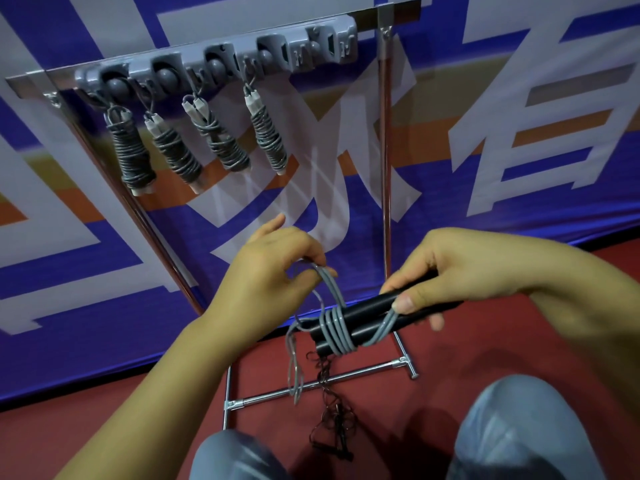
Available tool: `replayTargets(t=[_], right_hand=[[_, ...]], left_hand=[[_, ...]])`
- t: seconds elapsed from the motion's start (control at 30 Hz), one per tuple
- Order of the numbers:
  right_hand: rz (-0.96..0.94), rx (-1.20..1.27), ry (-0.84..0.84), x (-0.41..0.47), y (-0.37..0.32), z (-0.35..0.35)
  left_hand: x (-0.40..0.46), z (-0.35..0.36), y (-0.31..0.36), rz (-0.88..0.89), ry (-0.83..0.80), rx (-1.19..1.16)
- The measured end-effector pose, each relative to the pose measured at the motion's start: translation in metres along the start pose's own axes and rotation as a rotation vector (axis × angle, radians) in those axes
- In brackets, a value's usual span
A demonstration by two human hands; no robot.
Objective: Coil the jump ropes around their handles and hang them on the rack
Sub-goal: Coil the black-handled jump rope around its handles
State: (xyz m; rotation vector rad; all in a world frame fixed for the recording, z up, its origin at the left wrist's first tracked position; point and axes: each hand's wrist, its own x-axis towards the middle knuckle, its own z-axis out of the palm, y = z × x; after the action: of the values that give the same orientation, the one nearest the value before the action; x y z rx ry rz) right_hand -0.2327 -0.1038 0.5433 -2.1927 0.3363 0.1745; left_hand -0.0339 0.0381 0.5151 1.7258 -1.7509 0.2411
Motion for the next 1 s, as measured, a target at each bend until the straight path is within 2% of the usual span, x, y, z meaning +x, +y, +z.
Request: replayTargets(t=[0.2, 0.3, 0.47, 0.57, 0.67, 0.83, 0.9, 1.0], right_hand=[[0.125, -0.076, 0.132, 0.006, 0.006, 0.003], [0.113, -0.039, 0.318, 0.004, 0.007, 0.003], [0.020, 0.055, 0.621, 0.011, 0.009, 0.011], [-0.036, 0.172, 0.765, 0.013, 0.012, 0.016], [-0.103, 0.269, 0.847, 0.017, 0.017, 0.021], [-0.165, 0.330, 0.912, 0.020, 0.016, 0.029], [-0.179, 0.315, 0.927, 0.018, 0.013, 0.029], [-0.205, 0.326, 0.938, 0.017, 0.011, 0.028]], left_hand=[[-0.005, -0.004, 0.010, -0.064, -0.019, 0.014], [-0.007, -0.004, 0.012, -0.089, -0.006, 0.010], [-0.008, 0.009, 0.025, -0.282, 0.003, -0.152], [-0.006, 0.017, 0.033, -0.492, 0.030, -0.431], [-0.001, 0.019, 0.040, -0.590, 0.027, -0.818], [0.009, 0.020, 0.039, -0.796, -0.166, -1.247], [0.011, 0.020, 0.035, -0.833, -0.262, -1.448], [0.014, 0.020, 0.034, -0.835, -0.292, -1.668]])
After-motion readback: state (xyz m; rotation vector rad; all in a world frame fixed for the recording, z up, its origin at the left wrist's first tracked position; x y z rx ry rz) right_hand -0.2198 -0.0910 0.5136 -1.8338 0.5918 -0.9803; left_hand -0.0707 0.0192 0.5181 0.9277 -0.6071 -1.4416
